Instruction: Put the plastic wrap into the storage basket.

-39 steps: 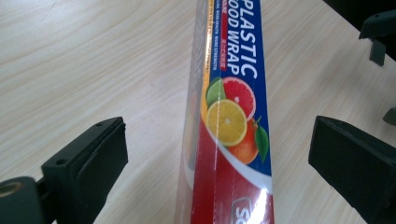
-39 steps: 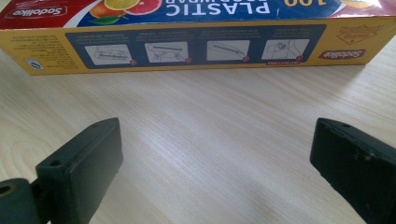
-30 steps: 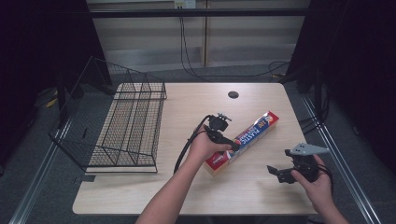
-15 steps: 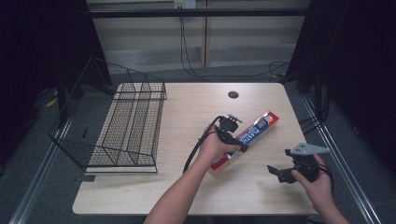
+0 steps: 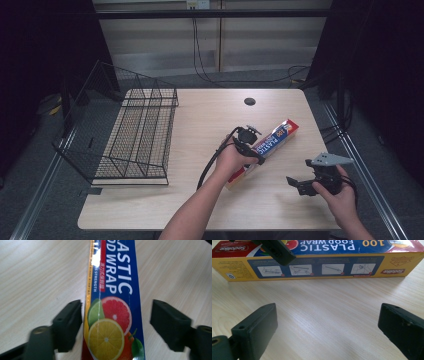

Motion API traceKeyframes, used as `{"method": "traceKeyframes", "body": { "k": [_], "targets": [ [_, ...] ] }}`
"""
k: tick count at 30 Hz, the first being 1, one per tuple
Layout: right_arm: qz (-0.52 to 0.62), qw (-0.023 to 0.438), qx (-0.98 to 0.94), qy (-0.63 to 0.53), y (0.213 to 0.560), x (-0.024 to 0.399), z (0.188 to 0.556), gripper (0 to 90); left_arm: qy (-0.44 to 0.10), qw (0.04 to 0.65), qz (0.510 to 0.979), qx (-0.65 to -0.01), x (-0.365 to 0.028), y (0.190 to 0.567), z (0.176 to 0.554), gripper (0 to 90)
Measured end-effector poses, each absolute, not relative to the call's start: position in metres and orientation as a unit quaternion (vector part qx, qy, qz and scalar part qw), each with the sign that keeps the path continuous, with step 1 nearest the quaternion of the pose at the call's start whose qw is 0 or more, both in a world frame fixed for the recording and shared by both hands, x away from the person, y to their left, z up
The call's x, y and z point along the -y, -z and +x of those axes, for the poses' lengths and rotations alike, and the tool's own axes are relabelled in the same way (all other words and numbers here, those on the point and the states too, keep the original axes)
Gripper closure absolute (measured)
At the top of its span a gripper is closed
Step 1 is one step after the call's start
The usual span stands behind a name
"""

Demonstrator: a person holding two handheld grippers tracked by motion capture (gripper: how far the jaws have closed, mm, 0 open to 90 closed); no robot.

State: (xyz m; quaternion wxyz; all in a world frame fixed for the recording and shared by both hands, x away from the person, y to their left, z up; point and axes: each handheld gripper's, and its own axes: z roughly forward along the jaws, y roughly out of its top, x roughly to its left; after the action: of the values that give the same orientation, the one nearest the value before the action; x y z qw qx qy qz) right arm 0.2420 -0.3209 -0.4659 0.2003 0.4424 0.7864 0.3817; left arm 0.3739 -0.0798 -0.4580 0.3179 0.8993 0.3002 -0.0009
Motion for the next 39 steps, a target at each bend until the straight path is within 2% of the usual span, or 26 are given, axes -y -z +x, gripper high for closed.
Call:
{"method": "traceKeyframes", "body": {
  "k": [1,2,3,11,20,24,25,28,34,39],
  "targets": [
    [0.442,0.201,-0.787,-0.382,0.466,0.321,0.242,2.1,-0.005,0.310,0.904,-0.296,0.078,0.458,0.374,30.6],
    [0.441,0.200,-0.787,-0.383,0.466,0.321,0.242,2.1,-0.008,0.308,0.904,-0.298,0.077,0.459,0.374,37.2],
    [0.441,0.200,-0.787,-0.383,0.466,0.321,0.242,2.1,-0.004,0.311,0.901,-0.301,0.077,0.459,0.374,38.0],
    [0.441,0.200,-0.787,-0.382,0.466,0.321,0.242,2.1,-0.001,0.305,0.908,-0.288,0.063,0.457,0.371,39.8],
    [0.441,0.202,-0.788,-0.380,0.467,0.320,0.242,2.2,0.010,0.289,0.912,-0.290,0.022,0.454,0.358,39.6],
    [0.442,0.200,-0.788,-0.379,0.467,0.318,0.243,2.2,0.012,0.297,0.907,-0.300,0.018,0.453,0.358,36.6],
    [0.442,0.199,-0.788,-0.379,0.467,0.318,0.243,2.2,0.016,0.310,0.900,-0.307,0.020,0.452,0.359,30.7],
    [0.442,0.198,-0.789,-0.379,0.467,0.317,0.243,2.2,0.008,0.296,0.908,-0.297,0.029,0.449,0.363,27.0],
    [0.441,0.197,-0.789,-0.380,0.468,0.319,0.243,2.1,0.007,0.294,0.908,-0.298,0.053,0.455,0.373,23.6],
    [0.440,0.196,-0.790,-0.380,0.468,0.319,0.244,2.2,-0.004,0.263,0.920,-0.292,0.071,0.462,0.378,23.9]
  ]
}}
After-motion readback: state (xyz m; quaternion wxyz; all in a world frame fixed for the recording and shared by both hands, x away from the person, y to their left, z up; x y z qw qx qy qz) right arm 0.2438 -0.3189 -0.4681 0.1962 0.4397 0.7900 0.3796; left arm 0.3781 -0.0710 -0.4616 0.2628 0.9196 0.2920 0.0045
